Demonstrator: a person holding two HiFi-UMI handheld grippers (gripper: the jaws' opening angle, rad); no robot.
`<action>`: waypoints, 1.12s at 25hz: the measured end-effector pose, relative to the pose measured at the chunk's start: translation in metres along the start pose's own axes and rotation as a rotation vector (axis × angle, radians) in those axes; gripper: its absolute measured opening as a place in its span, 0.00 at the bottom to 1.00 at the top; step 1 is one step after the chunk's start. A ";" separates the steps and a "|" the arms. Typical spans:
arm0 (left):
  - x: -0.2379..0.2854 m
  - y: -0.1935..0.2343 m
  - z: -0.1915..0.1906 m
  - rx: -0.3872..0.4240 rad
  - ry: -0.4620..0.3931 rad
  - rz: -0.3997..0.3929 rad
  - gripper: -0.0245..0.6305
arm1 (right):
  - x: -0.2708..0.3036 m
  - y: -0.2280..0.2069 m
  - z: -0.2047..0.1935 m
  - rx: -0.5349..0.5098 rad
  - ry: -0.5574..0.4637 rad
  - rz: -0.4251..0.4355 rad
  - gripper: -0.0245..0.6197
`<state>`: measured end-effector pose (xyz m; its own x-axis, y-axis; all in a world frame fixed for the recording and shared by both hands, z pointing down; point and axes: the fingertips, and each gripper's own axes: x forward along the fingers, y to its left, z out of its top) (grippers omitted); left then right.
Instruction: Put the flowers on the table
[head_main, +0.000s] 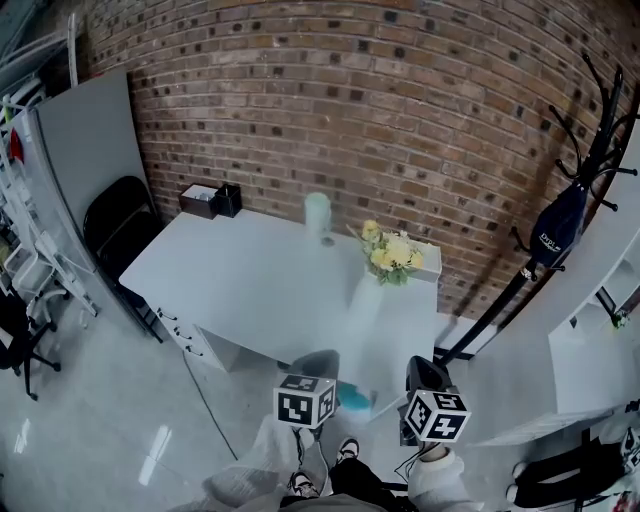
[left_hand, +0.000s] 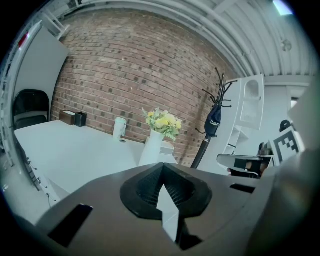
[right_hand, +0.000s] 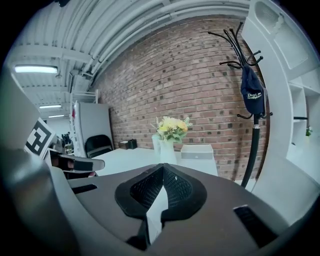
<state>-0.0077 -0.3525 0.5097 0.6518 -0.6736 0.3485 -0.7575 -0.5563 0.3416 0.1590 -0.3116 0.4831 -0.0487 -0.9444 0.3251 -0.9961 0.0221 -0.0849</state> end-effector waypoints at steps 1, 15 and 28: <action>0.000 -0.002 0.000 0.004 0.000 -0.002 0.05 | -0.001 -0.002 0.001 0.004 0.003 -0.005 0.08; 0.013 -0.056 -0.004 0.059 0.015 0.036 0.05 | -0.016 -0.024 0.000 0.052 0.023 0.060 0.08; 0.014 -0.099 -0.008 0.106 0.003 0.073 0.05 | -0.036 -0.038 -0.006 0.005 0.029 0.126 0.08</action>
<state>0.0772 -0.3029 0.4882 0.5947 -0.7128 0.3717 -0.8025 -0.5541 0.2213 0.1984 -0.2765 0.4804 -0.1759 -0.9242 0.3389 -0.9816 0.1385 -0.1317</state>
